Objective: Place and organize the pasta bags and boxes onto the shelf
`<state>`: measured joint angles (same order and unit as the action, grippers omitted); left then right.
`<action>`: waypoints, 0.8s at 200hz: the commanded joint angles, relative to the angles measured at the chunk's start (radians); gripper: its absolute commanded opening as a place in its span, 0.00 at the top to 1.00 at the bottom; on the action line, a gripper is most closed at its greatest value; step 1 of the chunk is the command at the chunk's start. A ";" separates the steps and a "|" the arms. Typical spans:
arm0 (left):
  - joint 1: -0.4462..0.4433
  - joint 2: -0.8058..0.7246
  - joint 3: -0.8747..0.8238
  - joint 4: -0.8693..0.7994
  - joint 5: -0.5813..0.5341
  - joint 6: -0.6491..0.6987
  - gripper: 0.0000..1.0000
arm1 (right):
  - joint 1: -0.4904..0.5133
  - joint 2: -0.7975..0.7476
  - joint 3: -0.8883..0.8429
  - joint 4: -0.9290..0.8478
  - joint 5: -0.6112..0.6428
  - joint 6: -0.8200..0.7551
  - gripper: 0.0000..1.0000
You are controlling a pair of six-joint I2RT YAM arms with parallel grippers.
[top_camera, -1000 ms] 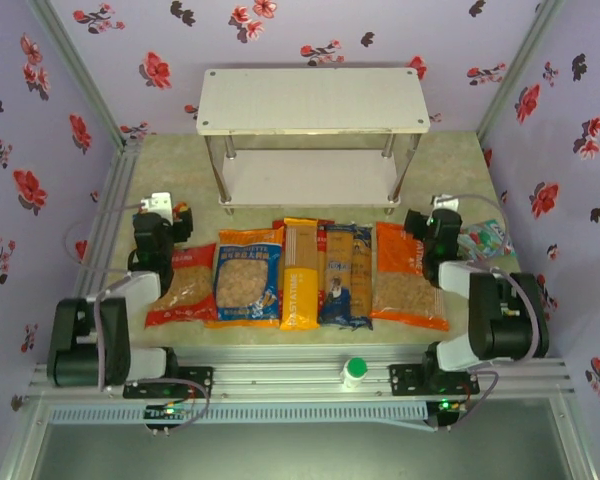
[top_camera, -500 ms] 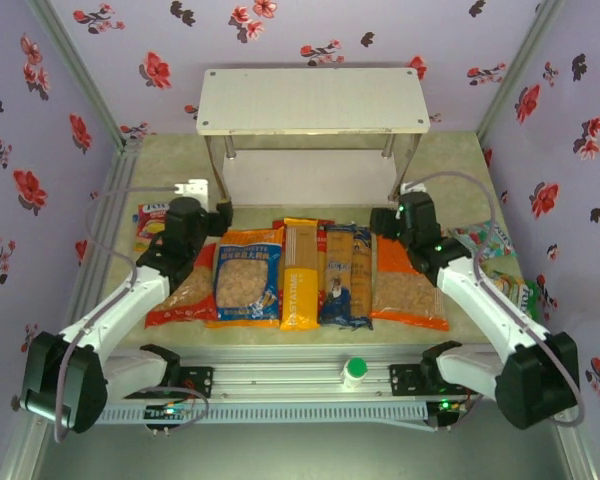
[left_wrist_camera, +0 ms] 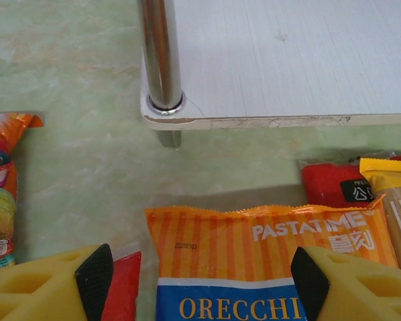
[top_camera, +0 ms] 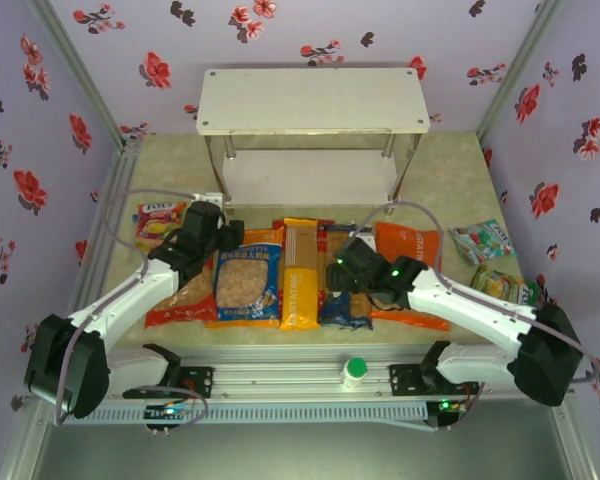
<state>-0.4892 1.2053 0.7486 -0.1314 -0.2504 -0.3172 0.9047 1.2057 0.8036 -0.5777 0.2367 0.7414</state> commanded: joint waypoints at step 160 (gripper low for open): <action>0.021 -0.015 -0.014 -0.024 0.048 -0.025 0.23 | 0.027 0.314 0.077 0.044 -0.061 0.139 0.22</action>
<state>-0.4828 1.2068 0.7506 -0.1539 -0.2161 -0.3317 0.9241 1.4918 0.8520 -0.5358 0.1921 0.8658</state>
